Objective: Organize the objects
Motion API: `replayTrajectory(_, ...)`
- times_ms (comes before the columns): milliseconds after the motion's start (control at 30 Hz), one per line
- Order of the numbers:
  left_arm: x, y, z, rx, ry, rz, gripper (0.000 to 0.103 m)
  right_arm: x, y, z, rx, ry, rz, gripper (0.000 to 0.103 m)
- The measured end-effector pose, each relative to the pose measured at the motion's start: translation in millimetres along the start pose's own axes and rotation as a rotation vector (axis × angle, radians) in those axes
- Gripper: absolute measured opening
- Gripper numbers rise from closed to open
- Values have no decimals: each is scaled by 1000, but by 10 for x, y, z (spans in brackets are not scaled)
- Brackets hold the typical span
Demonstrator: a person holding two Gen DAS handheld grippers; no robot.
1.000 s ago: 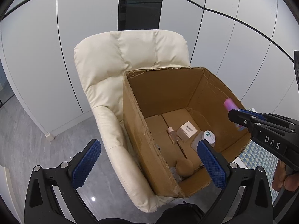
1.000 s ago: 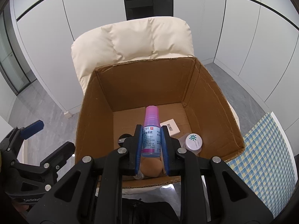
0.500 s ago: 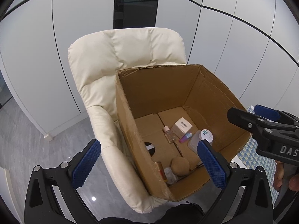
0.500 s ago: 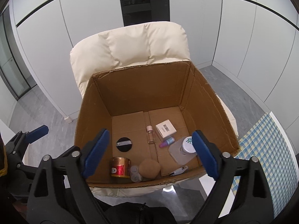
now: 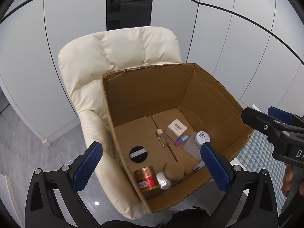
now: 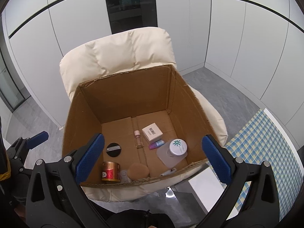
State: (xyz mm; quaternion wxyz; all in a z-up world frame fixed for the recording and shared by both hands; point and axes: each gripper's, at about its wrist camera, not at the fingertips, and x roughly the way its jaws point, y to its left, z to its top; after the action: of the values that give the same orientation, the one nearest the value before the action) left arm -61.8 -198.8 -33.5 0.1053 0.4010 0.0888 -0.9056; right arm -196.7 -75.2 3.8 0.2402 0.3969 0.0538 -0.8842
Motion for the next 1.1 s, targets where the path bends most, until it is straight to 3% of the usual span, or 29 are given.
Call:
replayTrajectory(433, 91, -283, 49, 19, 12, -15, 103, -123, -277, -83, 0, -10, -47, 103)
replayTrajectory(1100, 211, -921, 84, 90, 29, -66, 103, -350, -970, -286, 105, -7, -125, 103)
